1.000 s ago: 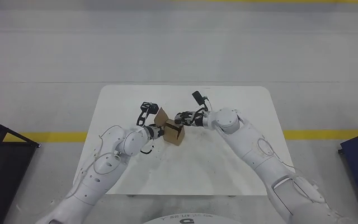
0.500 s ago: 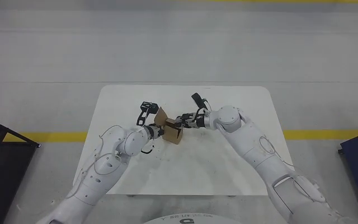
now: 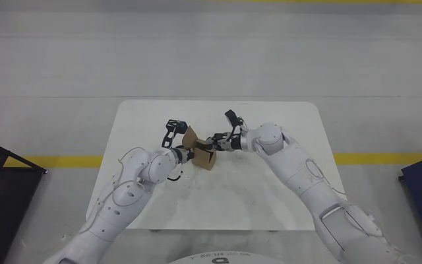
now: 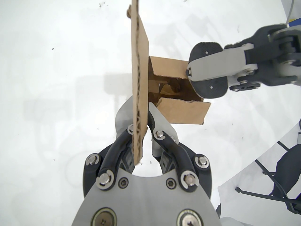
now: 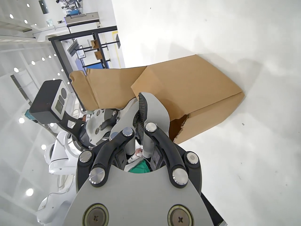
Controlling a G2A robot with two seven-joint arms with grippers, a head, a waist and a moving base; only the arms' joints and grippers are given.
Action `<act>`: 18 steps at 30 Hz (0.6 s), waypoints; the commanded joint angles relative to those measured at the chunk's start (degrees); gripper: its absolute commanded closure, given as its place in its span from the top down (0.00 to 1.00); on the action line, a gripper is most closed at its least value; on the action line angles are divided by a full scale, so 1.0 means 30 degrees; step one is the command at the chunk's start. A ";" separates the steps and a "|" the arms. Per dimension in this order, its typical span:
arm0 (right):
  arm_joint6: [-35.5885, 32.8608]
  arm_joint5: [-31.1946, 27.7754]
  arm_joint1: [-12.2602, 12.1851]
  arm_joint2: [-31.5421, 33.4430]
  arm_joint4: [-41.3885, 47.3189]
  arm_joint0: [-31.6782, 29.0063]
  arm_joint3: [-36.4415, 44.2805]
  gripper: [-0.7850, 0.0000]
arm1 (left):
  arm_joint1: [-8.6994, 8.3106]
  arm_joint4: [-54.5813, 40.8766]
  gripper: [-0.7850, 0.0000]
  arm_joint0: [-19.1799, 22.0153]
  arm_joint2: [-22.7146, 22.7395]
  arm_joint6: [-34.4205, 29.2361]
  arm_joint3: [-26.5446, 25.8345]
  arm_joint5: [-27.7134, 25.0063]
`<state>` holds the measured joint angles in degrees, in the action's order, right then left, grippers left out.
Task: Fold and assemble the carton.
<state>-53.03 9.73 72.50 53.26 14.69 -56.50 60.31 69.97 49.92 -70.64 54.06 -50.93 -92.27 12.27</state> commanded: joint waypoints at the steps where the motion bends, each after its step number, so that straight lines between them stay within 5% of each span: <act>1: -0.0308 0.0098 0.0000 0.0039 0.0209 0.0060 -0.0091 0.00 | 0.0034 0.0032 0.00 0.0049 -0.0053 -0.0036 0.0050 0.0155; 18: 0.1991 0.0825 0.0150 -0.0669 -0.1497 -0.0108 0.0303 0.00 | 0.0207 -0.0493 0.00 0.0327 0.0044 -0.0097 0.0639 0.0052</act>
<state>-47.41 12.18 72.92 51.32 10.40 -56.81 61.18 70.57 48.52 -69.70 54.19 -51.19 -90.45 12.54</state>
